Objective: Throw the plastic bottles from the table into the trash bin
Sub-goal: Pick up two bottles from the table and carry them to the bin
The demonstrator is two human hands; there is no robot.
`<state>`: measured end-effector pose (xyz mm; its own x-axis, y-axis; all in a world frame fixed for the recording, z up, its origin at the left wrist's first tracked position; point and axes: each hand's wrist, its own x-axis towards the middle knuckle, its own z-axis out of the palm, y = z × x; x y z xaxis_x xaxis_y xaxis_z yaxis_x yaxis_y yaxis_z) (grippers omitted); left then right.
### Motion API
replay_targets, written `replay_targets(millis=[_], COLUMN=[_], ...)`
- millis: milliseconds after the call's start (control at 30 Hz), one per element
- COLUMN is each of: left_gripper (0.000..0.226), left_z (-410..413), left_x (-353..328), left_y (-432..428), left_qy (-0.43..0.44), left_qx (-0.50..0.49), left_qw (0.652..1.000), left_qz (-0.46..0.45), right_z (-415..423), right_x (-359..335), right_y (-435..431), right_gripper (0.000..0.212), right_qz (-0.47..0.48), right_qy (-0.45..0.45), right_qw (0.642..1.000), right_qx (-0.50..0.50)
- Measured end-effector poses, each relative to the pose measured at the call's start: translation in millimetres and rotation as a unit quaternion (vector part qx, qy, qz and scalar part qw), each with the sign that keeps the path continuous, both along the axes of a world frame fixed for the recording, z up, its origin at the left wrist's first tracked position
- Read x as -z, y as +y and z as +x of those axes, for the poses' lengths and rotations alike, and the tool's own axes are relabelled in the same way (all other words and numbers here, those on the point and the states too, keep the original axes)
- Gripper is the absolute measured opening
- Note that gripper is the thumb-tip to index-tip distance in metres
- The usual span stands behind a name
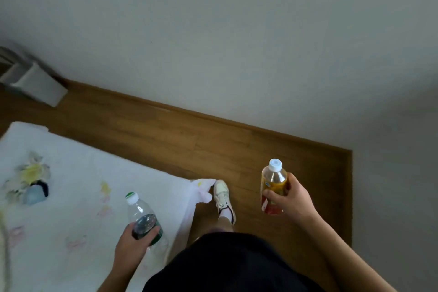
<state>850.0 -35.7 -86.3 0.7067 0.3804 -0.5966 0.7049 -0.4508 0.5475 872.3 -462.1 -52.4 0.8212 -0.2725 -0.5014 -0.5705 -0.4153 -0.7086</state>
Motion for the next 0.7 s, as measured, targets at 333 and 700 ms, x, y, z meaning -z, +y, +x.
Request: replay_targets(millis=[333, 700], left_gripper=[0.064, 0.071], left_z=[198, 411], left_x=[30, -22], left_y=[-38, -74], left_qy=[0.030, -0.053], left_qx=[0.090, 0.042], left_qw=[0.995, 0.996], left_qz=[-0.018, -0.066], right_z=[172, 358], right_x=[19, 34], right_y=[-38, -74], right_gripper=[0.051, 0.062], right_qz=[-0.090, -0.105], right_qy=[0.032, 0.063], right_qw=[0.995, 0.991], right_qx=[-0.005, -0.058])
